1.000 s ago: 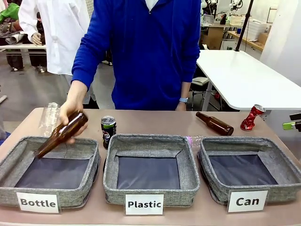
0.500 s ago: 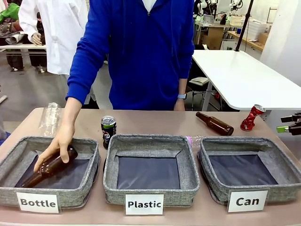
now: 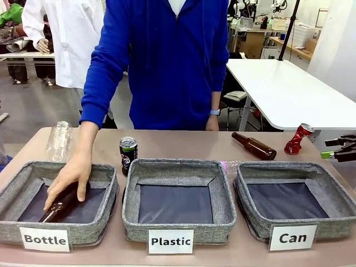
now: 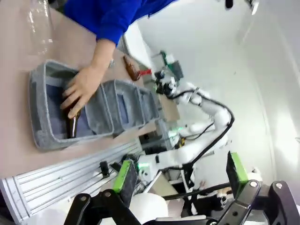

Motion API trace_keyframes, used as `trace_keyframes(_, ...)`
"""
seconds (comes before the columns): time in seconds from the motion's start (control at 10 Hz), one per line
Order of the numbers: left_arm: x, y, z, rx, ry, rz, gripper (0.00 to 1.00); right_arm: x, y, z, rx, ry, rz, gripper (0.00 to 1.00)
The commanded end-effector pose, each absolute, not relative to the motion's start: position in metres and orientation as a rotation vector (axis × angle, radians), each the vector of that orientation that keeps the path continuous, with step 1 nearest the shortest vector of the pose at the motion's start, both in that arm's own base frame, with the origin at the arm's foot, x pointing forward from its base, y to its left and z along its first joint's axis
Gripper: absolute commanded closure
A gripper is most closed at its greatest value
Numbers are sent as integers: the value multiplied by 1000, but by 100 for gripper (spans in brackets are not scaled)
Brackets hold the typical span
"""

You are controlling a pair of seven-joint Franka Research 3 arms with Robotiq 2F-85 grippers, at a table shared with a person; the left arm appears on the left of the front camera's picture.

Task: Sort the can waste into the basket.
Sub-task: Pick up the can waste from the table and place it in the right Fabric basket.

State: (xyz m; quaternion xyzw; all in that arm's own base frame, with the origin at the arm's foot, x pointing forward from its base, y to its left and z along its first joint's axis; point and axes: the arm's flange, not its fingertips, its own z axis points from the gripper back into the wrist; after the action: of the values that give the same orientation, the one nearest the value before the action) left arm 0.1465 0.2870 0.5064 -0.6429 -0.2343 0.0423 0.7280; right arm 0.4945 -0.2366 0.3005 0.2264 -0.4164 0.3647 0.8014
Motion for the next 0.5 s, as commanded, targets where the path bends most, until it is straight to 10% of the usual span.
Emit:
trace_keyframes(0.0,144,241,485,-1329,-415,-2,0,500,-240,297,492,-926,792,0)
trace_keyframes(0.4,136,158,451,-1213,-276,-193,0,507,-239,291,512,-915,803,0)
